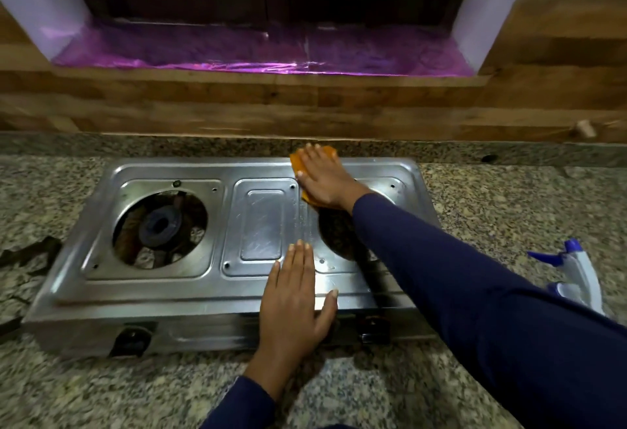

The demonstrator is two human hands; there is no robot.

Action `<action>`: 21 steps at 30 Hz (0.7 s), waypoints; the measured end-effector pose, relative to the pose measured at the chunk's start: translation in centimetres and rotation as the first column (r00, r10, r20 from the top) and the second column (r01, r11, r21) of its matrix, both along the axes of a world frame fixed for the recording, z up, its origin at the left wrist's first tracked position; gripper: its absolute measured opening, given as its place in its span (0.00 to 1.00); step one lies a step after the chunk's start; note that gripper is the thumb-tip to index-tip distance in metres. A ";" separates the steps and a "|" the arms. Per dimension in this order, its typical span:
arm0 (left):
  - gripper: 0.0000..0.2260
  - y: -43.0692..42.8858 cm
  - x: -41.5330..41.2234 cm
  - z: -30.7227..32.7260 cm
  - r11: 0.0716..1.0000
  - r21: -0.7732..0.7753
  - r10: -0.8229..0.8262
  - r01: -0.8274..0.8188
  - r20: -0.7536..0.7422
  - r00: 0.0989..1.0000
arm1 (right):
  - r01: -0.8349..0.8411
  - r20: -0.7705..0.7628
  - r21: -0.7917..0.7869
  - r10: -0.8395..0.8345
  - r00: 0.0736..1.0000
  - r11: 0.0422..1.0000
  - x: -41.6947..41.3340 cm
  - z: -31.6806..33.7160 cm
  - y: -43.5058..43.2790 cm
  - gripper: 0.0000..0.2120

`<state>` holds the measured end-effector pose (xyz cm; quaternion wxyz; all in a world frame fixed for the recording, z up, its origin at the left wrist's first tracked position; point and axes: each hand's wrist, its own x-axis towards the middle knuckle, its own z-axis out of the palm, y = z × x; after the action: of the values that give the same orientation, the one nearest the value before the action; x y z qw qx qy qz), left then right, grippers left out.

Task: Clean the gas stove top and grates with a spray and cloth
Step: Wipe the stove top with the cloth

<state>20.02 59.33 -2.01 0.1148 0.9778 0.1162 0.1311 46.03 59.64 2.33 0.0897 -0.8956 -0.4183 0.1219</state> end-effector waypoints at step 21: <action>0.34 2.5 -4.6 1.4 0.973 -0.215 -0.073 0.088 0.075 0.995 | 0.253 0.149 0.133 -0.271 0.951 0.958 -12.7 -1.9 -24.6 0.31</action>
<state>15.45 61.78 -0.62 0.2304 0.9583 0.0864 0.1454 33.30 35.00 0.41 0.1200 -0.9438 -0.3078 0.0102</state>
